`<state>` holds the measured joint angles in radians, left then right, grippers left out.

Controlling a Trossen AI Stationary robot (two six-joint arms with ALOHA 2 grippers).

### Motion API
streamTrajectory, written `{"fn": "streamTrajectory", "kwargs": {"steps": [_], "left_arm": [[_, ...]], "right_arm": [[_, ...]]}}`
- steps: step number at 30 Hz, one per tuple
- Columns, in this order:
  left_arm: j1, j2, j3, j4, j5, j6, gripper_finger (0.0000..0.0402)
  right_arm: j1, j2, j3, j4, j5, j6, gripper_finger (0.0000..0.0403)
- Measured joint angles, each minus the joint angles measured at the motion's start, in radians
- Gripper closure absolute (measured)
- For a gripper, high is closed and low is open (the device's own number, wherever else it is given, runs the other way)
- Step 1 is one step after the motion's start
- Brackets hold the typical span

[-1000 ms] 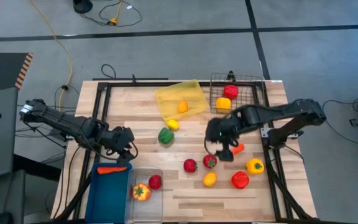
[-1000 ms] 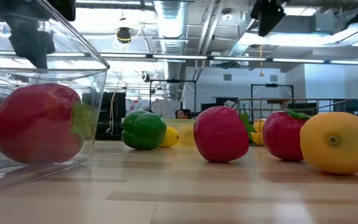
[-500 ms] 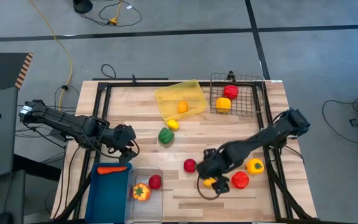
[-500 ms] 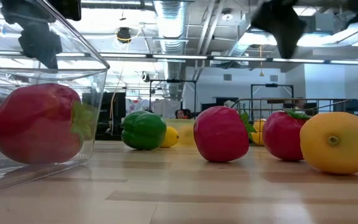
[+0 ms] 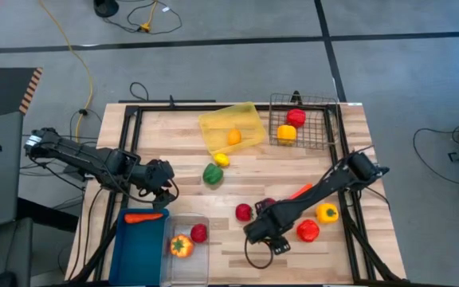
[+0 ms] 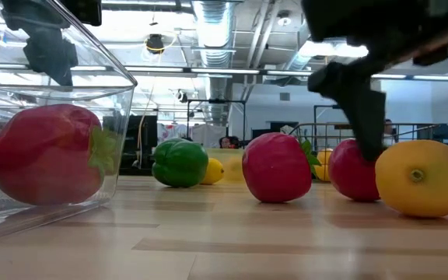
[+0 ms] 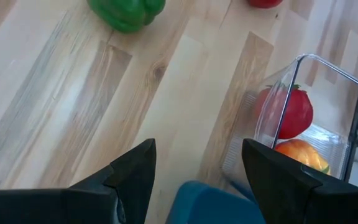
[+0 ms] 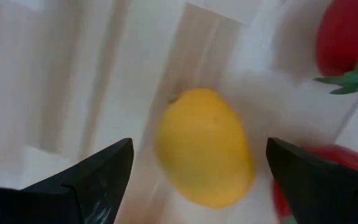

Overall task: Sort produce into baskets
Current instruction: Put the bottom yellow lemon into the yellow bin

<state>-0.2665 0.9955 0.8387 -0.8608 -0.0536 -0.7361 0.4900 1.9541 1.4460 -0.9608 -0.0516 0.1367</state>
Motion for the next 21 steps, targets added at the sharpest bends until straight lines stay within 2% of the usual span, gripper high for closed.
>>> {"fn": "streamTrajectory", "kwargs": {"steps": [6,16,21], "left_arm": [[0.000,0.000,0.000,0.000,-0.009,0.000,0.0176],[0.000,0.000,0.000,0.000,-0.013,0.000,0.0176],[0.000,0.000,0.000,0.000,-0.014,0.000,0.0176]], "right_arm": [[0.001,0.016,0.000,0.002,0.027,-0.083,0.0020],[0.000,0.031,0.000,-0.006,0.018,-0.093,0.0097],[-0.002,0.031,0.000,-0.002,0.016,-0.093,0.0120]]}}
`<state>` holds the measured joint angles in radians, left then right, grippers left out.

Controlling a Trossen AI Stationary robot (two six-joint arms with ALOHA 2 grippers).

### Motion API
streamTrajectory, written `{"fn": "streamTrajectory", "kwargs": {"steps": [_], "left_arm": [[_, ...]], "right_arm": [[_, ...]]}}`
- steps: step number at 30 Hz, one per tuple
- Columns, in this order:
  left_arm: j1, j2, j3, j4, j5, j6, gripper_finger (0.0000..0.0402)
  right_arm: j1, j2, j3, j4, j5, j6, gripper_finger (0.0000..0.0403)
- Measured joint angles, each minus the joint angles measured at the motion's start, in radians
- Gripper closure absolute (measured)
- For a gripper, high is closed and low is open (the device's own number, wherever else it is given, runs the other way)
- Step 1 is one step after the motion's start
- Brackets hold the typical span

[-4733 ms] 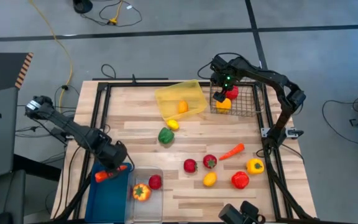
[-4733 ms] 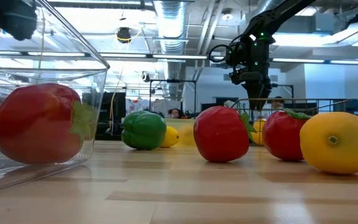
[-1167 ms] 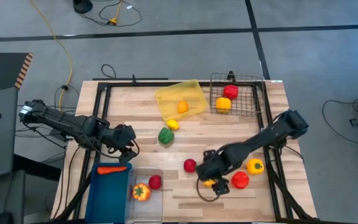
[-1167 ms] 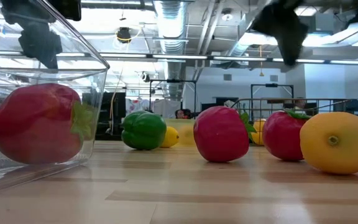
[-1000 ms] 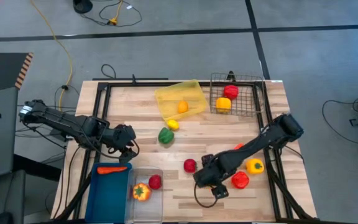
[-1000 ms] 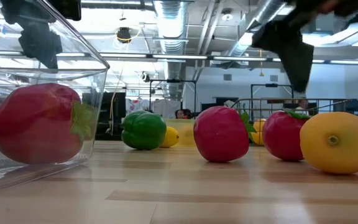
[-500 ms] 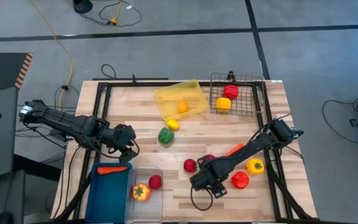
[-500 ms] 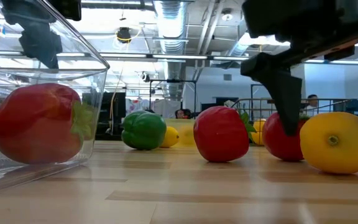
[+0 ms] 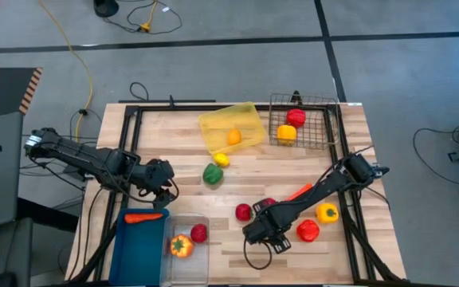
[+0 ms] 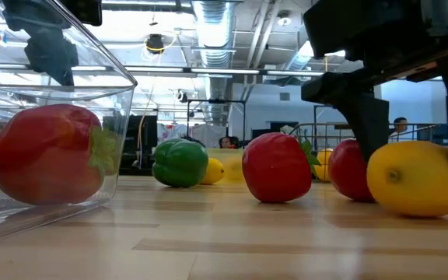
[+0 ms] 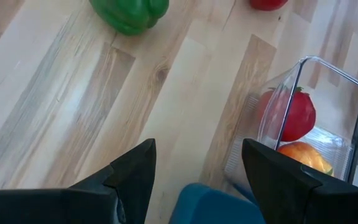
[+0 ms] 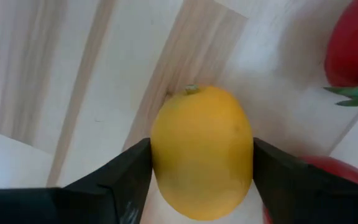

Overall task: Sort produce into baskets
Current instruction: Put the bottom yellow lemon into the yellow bin

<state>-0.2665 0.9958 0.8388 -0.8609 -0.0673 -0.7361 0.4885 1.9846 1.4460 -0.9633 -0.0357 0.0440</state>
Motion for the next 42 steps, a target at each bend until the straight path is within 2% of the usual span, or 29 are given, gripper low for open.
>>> {"fn": "streamTrajectory", "kwargs": {"steps": [12,24,27,35,39,42], "left_arm": [[0.000,0.000,0.000,0.000,-0.001,0.020,0.0176],[0.000,0.000,0.000,0.006,-0.066,0.043,0.0176],[0.000,0.000,0.000,0.006,-0.092,0.043,0.0176],[0.000,0.000,0.000,0.007,-0.131,0.069,0.0176],[0.000,0.000,0.000,0.007,-0.146,0.073,0.0176],[0.000,0.000,0.000,0.007,-0.167,0.082,0.0176]], "right_arm": [[-0.015,0.000,0.011,-0.023,-0.023,0.008,0.0144],[-0.105,-0.001,0.238,-0.187,-0.020,-0.044,0.0149],[-0.154,-0.001,0.304,-0.212,-0.001,-0.072,0.0149],[-0.340,-0.002,0.446,-0.234,0.180,-0.295,0.0149],[-0.473,-0.002,0.462,-0.176,0.195,-0.405,0.0148],[-0.576,-0.001,0.462,-0.132,0.195,-0.420,0.0148]]}}
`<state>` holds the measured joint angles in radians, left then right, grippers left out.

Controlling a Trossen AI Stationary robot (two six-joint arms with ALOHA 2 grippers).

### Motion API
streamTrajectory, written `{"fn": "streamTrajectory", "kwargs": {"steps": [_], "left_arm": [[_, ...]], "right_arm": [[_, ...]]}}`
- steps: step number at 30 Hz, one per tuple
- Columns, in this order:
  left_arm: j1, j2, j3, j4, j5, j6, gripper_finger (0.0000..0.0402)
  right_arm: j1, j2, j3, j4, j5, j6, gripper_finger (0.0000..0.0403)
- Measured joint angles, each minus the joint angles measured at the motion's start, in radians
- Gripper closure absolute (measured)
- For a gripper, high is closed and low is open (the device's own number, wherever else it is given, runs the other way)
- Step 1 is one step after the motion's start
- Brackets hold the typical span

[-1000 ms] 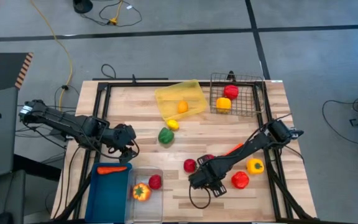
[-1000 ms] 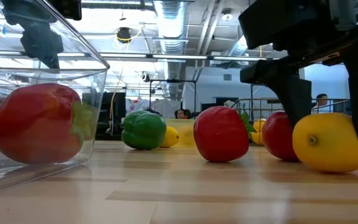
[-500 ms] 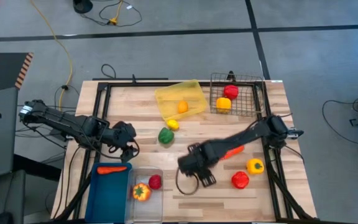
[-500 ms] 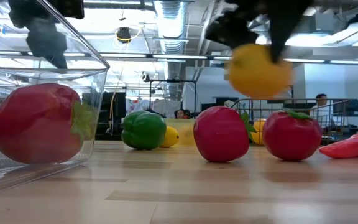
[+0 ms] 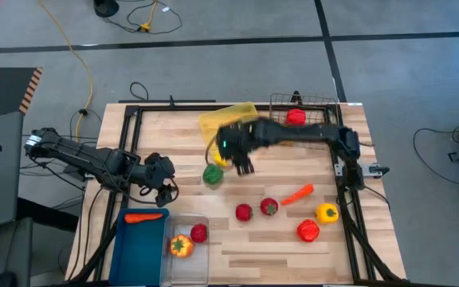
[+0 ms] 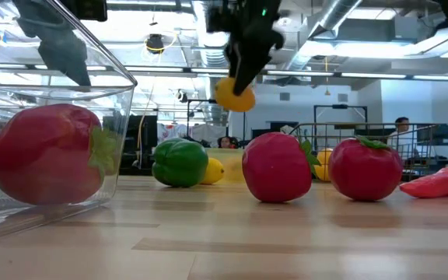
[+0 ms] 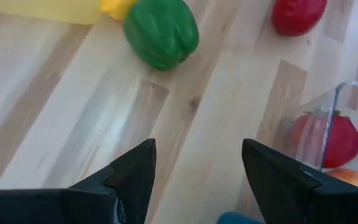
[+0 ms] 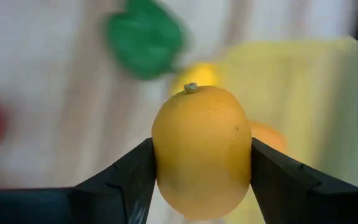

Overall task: Sort produce into baskets
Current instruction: Put the bottom yellow lemon into the yellow bin

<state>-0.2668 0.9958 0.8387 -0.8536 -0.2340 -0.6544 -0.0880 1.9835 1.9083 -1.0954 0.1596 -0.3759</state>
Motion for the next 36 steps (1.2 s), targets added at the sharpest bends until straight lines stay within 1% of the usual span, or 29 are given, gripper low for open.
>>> {"fn": "streamTrajectory", "kwargs": {"steps": [3,6,11,13,15,20,24,26,30,36], "left_arm": [[0.000,0.000,0.000,0.000,-0.050,-0.013,0.0176],[0.000,0.000,0.000,0.000,-0.127,-0.017,0.0176],[0.000,0.000,0.000,0.000,-0.289,0.044,0.0176],[0.000,0.000,0.000,0.000,-0.319,0.065,0.0176],[0.000,0.000,0.000,0.000,-0.321,0.081,0.0176],[0.000,0.000,0.000,0.000,-0.310,0.084,0.0176],[0.000,0.000,0.000,0.000,-0.339,0.124,0.0176],[0.000,0.000,0.000,0.000,-0.341,0.132,0.0176],[0.000,0.000,0.000,0.000,-0.325,0.136,0.0176],[0.000,0.000,0.000,0.000,-0.322,0.139,0.0176]], "right_arm": [[-0.096,0.000,0.000,0.038,0.000,0.000,0.0148],[-0.177,0.000,0.000,0.058,0.000,0.010,0.0148],[-0.282,0.000,0.000,0.056,0.000,0.027,0.0148],[-0.316,0.000,-0.005,0.079,0.000,0.032,0.0148],[-0.345,0.000,-0.019,0.129,-0.001,0.053,0.0148],[-0.390,0.001,-0.023,0.166,-0.003,0.104,0.0148],[-0.404,0.001,-0.023,0.169,-0.005,0.138,0.0148],[-0.410,0.001,-0.023,0.170,-0.036,0.140,0.0148],[-0.425,0.001,-0.023,0.174,-0.137,0.141,0.0148],[-0.432,0.001,-0.023,0.209,-0.137,0.142,0.0148]]}}
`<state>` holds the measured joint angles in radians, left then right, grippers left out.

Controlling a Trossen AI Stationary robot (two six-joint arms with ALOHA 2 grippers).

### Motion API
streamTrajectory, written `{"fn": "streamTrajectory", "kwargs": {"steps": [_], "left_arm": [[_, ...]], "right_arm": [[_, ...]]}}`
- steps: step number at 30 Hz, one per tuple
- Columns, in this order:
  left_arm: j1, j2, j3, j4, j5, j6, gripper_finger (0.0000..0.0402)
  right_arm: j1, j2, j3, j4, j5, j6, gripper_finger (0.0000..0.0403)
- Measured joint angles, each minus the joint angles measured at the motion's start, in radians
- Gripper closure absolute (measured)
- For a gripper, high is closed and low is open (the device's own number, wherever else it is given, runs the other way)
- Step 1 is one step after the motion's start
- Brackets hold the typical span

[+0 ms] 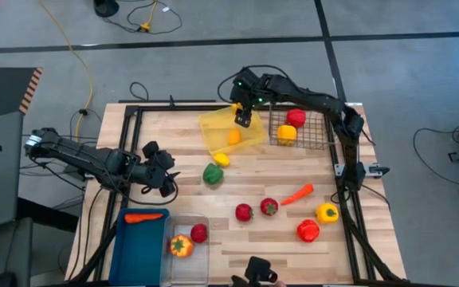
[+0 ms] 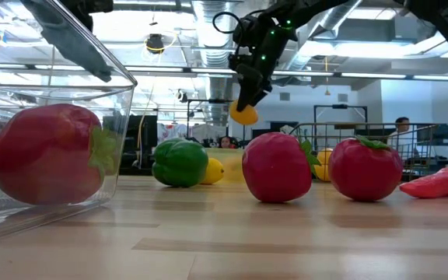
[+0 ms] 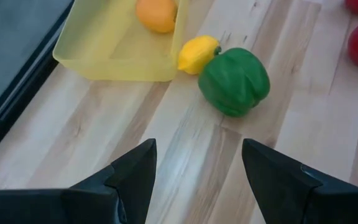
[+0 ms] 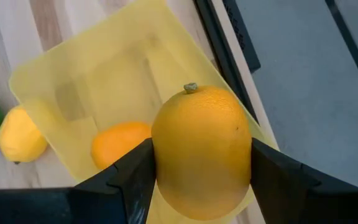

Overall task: Sort produce into baskets
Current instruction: Put the bottom yellow lemon into the yellow bin

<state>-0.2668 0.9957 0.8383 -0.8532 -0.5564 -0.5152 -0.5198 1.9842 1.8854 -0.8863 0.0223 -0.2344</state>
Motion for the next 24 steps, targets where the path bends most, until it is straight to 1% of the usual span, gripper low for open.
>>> {"fn": "streamTrajectory", "kwargs": {"steps": [21,24], "left_arm": [[0.000,0.000,0.000,0.002,-0.008,0.008,0.0176],[0.000,0.000,0.000,0.009,-0.009,0.008,0.0176]], "right_arm": [[0.000,0.000,0.000,0.005,0.003,-0.002,0.0146],[0.001,0.018,0.000,0.010,0.000,0.001,0.0146]]}}
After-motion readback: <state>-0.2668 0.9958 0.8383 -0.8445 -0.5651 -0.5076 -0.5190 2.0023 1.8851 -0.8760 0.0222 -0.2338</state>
